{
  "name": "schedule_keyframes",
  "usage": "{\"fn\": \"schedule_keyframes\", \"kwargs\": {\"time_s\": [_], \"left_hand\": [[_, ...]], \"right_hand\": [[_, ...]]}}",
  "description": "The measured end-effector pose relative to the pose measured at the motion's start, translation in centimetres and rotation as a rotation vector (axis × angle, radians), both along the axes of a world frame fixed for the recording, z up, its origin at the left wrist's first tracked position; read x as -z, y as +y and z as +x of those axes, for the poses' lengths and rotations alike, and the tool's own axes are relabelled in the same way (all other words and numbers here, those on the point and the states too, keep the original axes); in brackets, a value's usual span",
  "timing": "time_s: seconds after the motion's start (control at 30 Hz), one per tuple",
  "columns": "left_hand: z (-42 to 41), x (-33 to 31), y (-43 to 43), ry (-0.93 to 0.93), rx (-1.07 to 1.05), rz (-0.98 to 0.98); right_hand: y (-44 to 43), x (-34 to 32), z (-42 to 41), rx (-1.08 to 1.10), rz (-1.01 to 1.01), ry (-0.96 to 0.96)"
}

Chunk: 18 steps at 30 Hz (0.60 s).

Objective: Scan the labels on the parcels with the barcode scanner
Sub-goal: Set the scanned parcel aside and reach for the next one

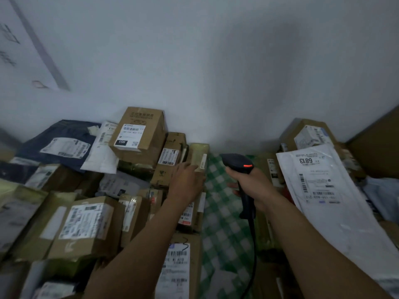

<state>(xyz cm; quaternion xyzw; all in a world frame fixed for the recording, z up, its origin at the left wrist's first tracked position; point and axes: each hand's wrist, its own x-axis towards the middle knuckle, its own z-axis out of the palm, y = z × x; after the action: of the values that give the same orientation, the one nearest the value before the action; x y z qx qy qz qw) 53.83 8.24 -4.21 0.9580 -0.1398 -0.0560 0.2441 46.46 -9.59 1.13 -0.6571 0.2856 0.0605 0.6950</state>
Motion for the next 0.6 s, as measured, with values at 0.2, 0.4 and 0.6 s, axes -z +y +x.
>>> {"fn": "schedule_keyframes", "kwargs": {"time_s": [0.2, 0.4, 0.6], "left_hand": [[-8.1, -3.4, 1.5, 0.015, 0.004, -0.204], [-18.5, -7.1, 3.0, 0.119, 0.104, -0.197], [-29.9, -7.2, 2.5, 0.176, 0.125, -0.200]], "right_hand": [[0.7, -5.0, -7.3, -0.045, 0.009, 0.031], [2.4, -8.7, -17.5, -0.057, 0.004, -0.029], [3.5, -8.8, -27.8, -0.069, 0.007, -0.039]]}}
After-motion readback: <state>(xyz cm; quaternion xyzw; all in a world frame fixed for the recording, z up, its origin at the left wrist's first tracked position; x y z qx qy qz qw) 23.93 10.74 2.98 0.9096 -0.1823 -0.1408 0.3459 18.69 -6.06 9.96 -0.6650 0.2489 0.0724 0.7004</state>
